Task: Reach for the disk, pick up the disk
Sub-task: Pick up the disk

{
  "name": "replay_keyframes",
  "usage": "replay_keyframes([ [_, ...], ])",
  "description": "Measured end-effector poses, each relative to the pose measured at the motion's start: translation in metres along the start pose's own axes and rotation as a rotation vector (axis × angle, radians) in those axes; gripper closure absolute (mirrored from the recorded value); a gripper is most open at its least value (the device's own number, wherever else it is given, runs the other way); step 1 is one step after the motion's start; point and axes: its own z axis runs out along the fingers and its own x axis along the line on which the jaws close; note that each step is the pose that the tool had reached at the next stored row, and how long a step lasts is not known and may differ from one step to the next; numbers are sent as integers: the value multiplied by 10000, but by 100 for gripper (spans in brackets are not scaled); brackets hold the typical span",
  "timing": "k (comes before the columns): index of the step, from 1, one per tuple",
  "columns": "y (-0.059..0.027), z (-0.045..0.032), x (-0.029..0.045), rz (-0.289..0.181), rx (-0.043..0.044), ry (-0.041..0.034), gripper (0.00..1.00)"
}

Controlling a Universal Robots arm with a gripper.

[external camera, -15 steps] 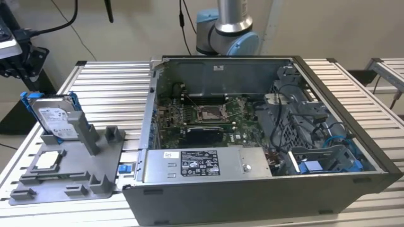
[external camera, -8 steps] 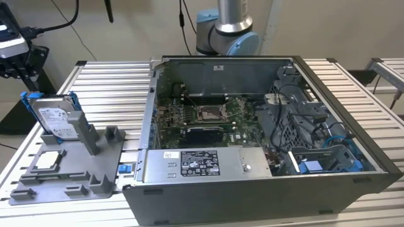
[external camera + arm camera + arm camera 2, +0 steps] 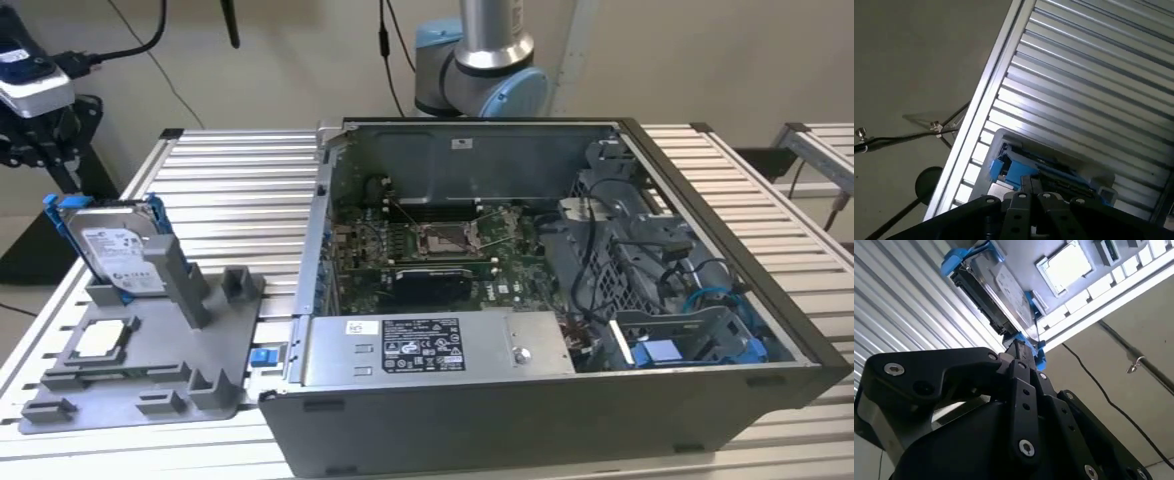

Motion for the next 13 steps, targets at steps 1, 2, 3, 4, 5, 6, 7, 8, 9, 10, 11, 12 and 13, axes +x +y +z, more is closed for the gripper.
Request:
replay_keyframes([
  [1,0,0,0,-179,0,7,100],
  [2,0,0,0,-364,0,14,100],
  [3,0,0,0,-539,1,21,100],
  [4,0,0,0,-733,0,29,100],
  [5,0,0,0,-910,0,35,100],
  [6,0,0,0,-1089,0,41,100],
  [7,0,0,0,-1268,0,49,100],
  [8,0,0,0,-1449,1,55,100],
  [9,1,0,0,-1637,1,62,100],
  [10,1,0,0,-1817,1,69,100],
  [11,1,0,0,-2001,1,77,100],
  [12,1,0,0,-2178,1,83,100],
  [13,1,0,0,-2357,1,90,100],
])
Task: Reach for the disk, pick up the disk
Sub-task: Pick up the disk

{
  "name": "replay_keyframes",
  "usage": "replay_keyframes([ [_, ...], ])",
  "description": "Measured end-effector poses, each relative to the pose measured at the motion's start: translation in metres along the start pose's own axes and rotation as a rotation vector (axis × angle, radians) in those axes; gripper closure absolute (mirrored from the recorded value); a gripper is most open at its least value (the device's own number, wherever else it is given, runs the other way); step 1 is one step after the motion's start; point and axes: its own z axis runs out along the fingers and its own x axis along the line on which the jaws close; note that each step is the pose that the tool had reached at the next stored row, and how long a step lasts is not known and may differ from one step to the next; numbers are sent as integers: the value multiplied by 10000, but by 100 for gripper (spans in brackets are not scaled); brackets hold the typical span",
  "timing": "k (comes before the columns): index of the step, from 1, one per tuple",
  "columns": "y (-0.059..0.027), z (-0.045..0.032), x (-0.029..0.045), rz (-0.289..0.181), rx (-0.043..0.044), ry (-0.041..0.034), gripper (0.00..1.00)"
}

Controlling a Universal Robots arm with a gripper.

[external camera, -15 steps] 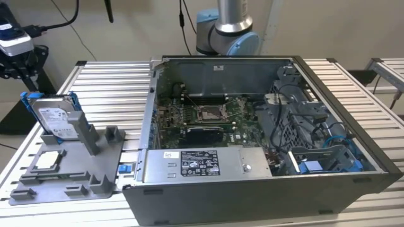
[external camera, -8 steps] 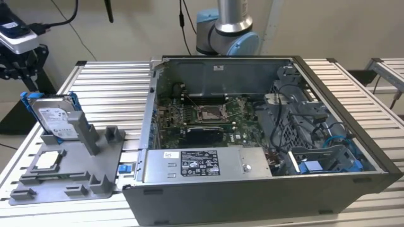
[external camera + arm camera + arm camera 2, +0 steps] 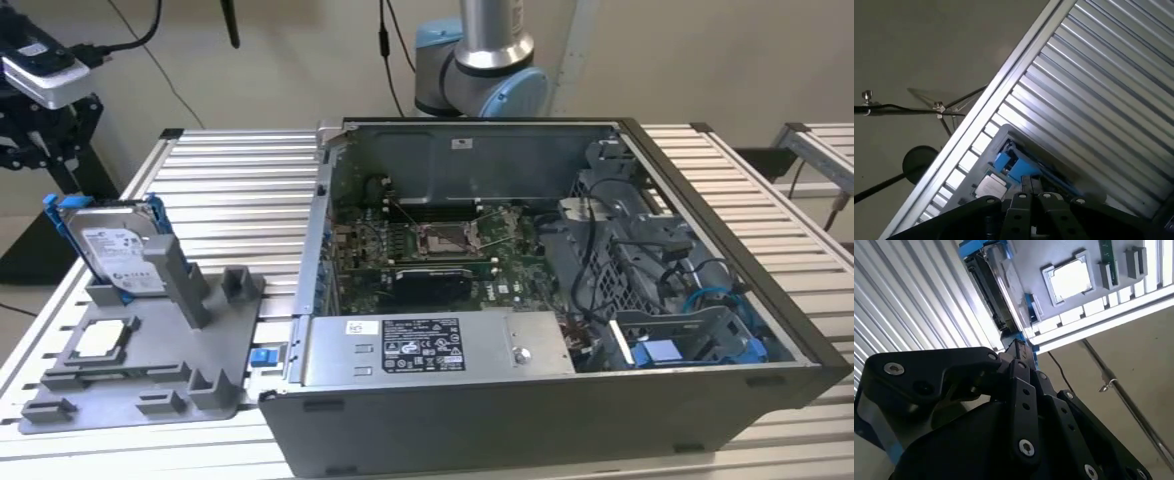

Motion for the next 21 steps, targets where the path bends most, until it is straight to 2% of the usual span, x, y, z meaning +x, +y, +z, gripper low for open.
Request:
replay_keyframes([
  [11,0,0,0,-2011,4,73,100],
  [21,0,1,0,-3832,63,79,100],
])
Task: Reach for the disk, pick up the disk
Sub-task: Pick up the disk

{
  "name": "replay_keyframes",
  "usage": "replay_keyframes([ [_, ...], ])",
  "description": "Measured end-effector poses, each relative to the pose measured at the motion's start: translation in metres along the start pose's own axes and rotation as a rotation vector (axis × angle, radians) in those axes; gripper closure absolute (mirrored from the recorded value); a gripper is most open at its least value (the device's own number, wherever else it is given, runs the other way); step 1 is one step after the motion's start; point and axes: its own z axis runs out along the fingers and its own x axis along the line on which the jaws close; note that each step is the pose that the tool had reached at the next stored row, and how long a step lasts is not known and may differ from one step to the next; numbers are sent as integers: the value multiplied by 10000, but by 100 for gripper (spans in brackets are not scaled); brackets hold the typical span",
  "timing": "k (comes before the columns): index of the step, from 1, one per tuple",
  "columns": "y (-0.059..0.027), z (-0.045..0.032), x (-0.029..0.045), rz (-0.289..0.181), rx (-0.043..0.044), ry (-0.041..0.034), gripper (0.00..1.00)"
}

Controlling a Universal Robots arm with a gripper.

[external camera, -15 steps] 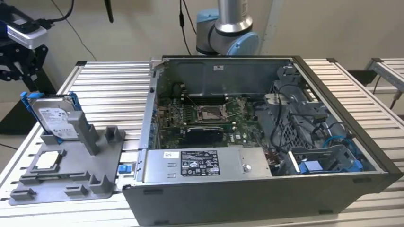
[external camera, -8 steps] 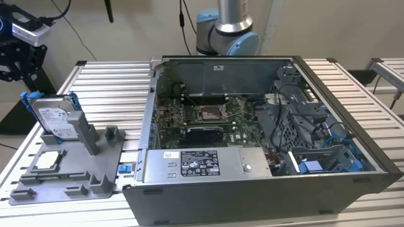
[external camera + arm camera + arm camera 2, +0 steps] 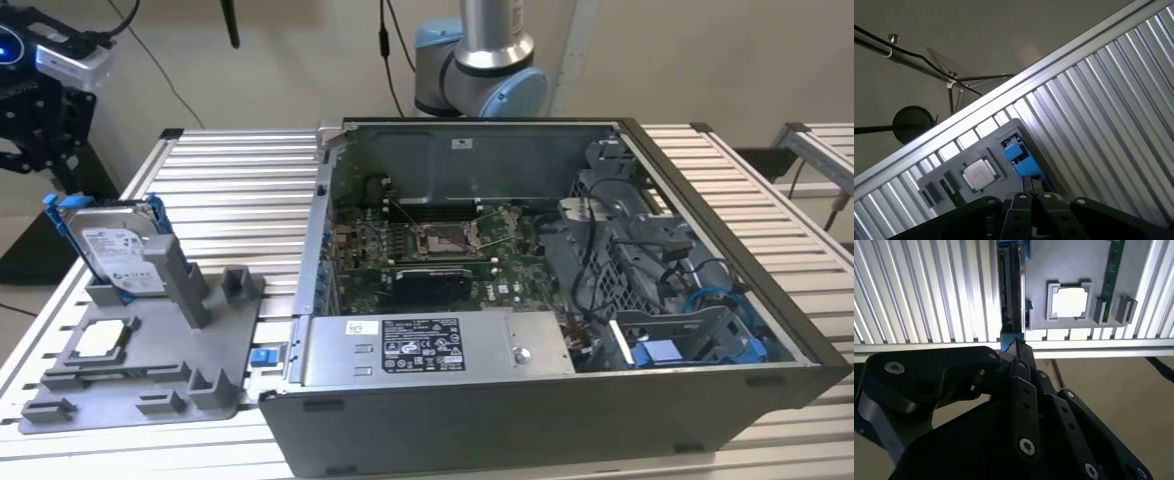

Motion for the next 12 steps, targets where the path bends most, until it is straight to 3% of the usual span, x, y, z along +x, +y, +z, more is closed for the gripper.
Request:
replay_keyframes([
  [5,-1,2,0,-918,84,-29,100],
  [12,0,5,0,-2187,83,0,100],
])
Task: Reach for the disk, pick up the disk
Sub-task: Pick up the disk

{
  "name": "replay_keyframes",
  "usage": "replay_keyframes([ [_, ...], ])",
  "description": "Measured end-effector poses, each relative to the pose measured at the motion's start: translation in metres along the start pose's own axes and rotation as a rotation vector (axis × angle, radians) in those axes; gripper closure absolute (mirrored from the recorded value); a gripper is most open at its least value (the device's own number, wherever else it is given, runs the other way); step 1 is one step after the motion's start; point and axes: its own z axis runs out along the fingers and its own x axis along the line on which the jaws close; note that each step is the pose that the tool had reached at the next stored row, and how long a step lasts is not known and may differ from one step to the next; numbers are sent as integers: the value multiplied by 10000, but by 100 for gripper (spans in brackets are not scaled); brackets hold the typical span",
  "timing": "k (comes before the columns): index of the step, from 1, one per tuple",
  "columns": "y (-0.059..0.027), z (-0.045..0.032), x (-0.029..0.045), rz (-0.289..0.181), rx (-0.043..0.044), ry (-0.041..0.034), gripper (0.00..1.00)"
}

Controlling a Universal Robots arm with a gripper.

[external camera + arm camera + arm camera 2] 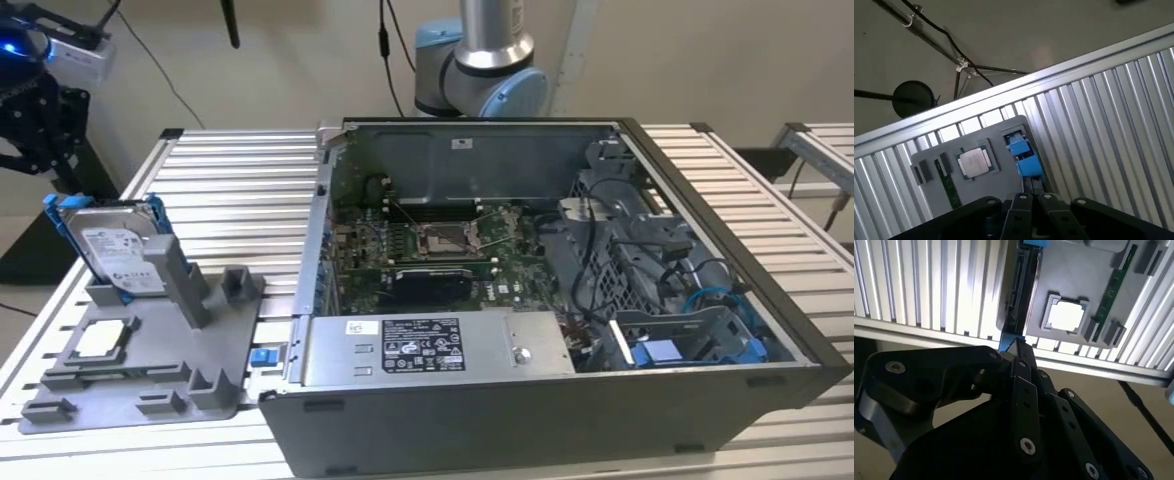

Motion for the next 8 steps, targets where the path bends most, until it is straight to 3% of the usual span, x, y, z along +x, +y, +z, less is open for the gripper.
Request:
replay_keyframes([
  [8,0,3,0,-1454,-9,28,100],
])
